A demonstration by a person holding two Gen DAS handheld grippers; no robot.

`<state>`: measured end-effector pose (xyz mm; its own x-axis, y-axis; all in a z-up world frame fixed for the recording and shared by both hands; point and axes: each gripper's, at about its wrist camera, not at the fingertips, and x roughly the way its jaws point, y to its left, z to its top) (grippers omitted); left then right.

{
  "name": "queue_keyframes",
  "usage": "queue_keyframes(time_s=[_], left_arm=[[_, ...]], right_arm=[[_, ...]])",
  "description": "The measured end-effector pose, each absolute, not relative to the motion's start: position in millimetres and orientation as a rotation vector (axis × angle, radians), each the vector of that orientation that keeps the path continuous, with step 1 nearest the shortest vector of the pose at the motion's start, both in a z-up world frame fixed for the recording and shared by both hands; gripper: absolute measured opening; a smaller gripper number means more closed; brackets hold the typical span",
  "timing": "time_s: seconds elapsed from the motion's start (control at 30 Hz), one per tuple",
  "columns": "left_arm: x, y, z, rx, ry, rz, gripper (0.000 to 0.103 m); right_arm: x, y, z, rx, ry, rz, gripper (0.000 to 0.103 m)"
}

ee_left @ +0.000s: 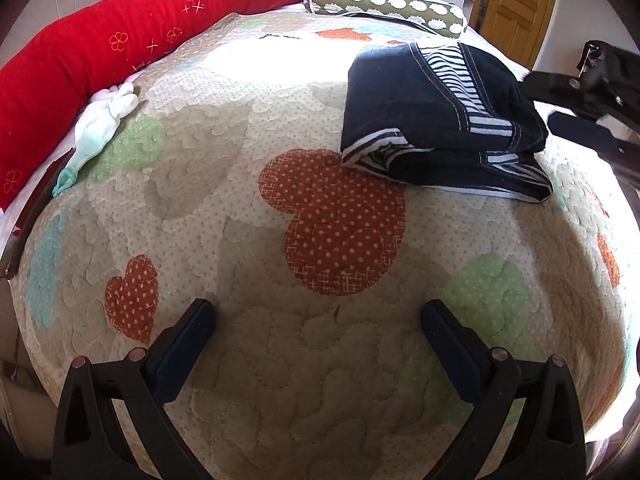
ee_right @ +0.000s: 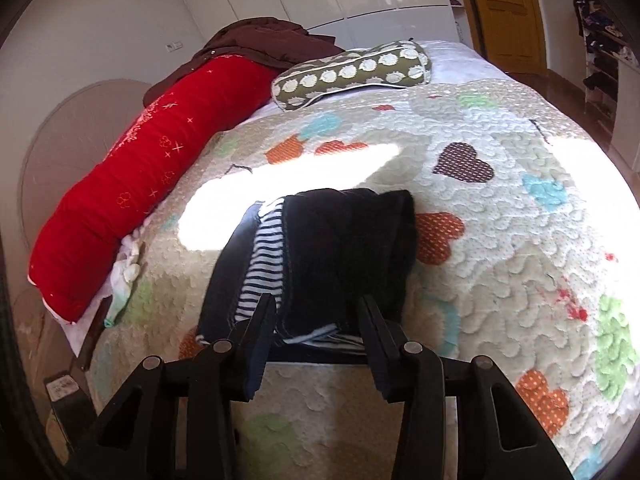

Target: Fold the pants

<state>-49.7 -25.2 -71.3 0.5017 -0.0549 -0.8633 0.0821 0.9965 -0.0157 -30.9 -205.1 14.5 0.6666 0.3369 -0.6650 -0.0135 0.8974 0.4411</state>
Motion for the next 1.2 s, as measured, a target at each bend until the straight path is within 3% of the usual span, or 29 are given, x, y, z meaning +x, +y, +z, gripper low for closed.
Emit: queue_keyframes(time_s=[0.23,0.3,0.37,0.43,0.5,0.63,0.77,0.87,0.93,1.07,1.2], left_arm=[[-50.6,-23.3,-65.7,0.037,1.054,-0.112,0.103],[-51.2,-17.1,-58.1,-0.012,1.062,-0.147,0.1],[-54.1,-10.9,-44.5,-0.065,1.042,-0.19,0.1],[-55.1,-6.7,-25.6,-0.083,0.987,-0.206,0.1],[-47.9,-4.9,-5.8,-0.098,0.934,-0.224,0.1],[-3.4,-9.9,23.7,-0.146,0.914,-0.255,0.1],[49.5,-28.6,38.5,-0.177,0.934,-0.285,0.1],[81.7,-51.4,36.7,-0.149,0.962,-0.295,0.1],[99.0,-70.0,31.3,-0.114,0.975,-0.317,0.1],[128.7,-107.7,8.6,-0.051,1.036,-0.34,0.1],[158.0,-125.8,-29.5,-0.024,1.169,-0.303,0.093]], right_arm=[[-8.0,-207.7,-23.5,0.405,0.901,0.173,0.042],[-14.8,-215.0,-23.2,0.379,0.915,0.109,0.054],[-18.9,-228.7,-21.8,0.415,0.909,0.126,0.054],[-21.2,-242.8,-13.6,0.47,0.885,0.147,0.05],[-17.2,-254.9,-0.2,0.52,0.843,0.183,0.039],[9.6,-261.9,12.8,0.67,0.812,0.315,0.039],[41.7,-252.5,-17.0,0.671,0.906,0.302,0.039],[42.5,-256.6,-44.6,0.66,0.918,0.239,0.041],[38.6,-259.9,-47.2,0.668,0.897,0.248,0.047],[37.9,-257.3,-47.3,0.631,0.884,0.258,0.049],[37.9,-260.6,-50.8,0.647,0.869,0.265,0.05]])
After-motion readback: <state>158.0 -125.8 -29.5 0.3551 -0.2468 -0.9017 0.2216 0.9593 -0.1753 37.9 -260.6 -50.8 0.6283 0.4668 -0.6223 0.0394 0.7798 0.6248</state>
